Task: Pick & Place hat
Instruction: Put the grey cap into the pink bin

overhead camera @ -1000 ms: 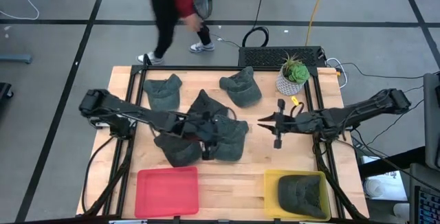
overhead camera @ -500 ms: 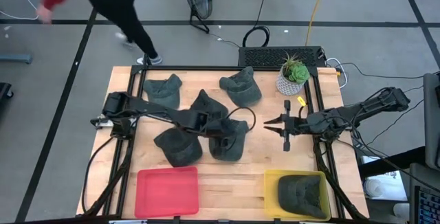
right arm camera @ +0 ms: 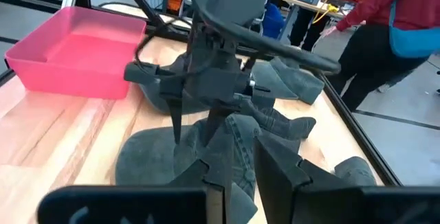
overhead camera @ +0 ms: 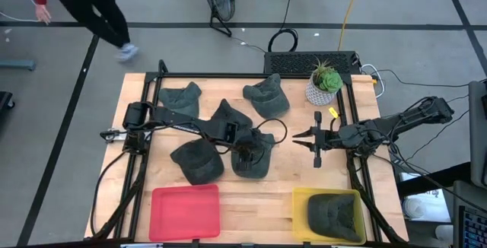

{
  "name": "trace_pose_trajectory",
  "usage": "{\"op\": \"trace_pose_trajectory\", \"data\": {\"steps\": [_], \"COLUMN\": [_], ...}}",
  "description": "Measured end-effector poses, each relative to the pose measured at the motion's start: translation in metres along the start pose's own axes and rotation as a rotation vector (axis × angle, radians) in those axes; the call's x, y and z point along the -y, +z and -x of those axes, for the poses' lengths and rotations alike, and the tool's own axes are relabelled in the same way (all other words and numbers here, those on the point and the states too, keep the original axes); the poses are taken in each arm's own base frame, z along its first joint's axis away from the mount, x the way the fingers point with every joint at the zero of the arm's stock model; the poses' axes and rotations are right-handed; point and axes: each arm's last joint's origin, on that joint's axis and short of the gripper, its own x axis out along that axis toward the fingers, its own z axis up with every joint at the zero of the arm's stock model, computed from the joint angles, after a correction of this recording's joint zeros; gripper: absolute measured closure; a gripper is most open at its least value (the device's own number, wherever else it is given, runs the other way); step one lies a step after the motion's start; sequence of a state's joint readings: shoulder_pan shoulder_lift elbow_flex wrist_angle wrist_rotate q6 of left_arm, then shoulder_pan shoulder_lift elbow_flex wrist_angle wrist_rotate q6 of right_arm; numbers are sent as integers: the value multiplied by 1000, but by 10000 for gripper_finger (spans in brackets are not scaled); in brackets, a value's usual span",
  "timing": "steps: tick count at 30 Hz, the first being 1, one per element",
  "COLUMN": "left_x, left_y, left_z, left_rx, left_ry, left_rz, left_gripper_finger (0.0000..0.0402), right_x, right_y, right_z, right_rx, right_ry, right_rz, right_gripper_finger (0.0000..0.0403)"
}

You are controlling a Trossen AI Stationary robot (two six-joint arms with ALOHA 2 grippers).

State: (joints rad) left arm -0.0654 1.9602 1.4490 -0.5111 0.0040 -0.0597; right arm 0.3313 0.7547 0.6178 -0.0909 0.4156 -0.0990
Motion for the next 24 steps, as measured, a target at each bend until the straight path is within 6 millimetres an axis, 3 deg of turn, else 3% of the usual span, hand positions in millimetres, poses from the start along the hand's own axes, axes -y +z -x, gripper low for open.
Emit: {"op": "trace_pose_trajectory", "data": {"steps": [5,15,24], "left_x": [2,2,0], "left_y": [-2,-10,-8], "left_z": [-1,-22,-22], "left_rx": [-22,-76,-56], "left_ry": [-43,11,13], "left_rz": [-1,12,14], "left_gripper_finger": [239,276,316], "right_x": [0,0,0], "right_y": [0,0,0], "right_z": [0,0,1], "right_rx": [3,0,-1], "right_ry": [-1,-1,-2], "right_rz": [-1,0,0], "right_gripper_finger": [358,358,358]}}
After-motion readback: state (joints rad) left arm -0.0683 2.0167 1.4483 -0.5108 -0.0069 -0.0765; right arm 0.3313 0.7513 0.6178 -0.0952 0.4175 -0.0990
